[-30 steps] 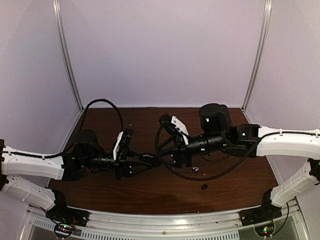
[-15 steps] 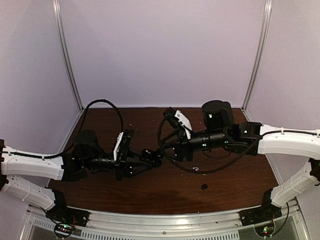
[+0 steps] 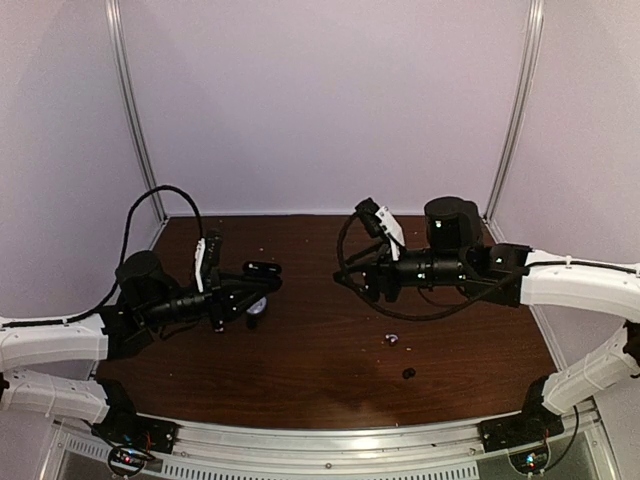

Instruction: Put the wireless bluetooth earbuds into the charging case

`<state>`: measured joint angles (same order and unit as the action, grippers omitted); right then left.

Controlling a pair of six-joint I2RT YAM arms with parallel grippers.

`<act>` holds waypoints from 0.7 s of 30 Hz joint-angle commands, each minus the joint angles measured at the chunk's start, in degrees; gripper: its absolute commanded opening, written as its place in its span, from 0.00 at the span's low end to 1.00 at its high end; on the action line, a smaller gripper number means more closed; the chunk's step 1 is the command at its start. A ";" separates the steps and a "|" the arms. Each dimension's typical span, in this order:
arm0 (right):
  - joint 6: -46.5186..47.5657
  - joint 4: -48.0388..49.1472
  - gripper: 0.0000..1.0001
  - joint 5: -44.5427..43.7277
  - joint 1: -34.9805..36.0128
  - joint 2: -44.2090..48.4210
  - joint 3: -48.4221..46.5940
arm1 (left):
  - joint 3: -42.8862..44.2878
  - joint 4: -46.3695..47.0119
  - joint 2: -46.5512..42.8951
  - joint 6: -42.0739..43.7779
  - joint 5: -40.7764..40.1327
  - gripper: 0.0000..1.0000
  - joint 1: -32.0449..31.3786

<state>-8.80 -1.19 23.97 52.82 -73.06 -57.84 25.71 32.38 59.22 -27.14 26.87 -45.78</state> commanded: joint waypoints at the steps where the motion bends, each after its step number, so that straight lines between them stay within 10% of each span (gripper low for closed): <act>1: -4.16 4.71 0.52 -1.29 0.00 -6.85 1.13 | -0.67 -4.19 -4.82 -2.06 -5.71 0.00 4.02; 21: -11.99 15.22 0.37 -6.02 7.93 -48.88 -23.79 | -0.68 -17.92 -18.50 -4.38 -21.83 0.00 8.31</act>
<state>-18.72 11.38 19.62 59.61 -117.38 -76.60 23.66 16.32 41.85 -31.24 9.15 -38.17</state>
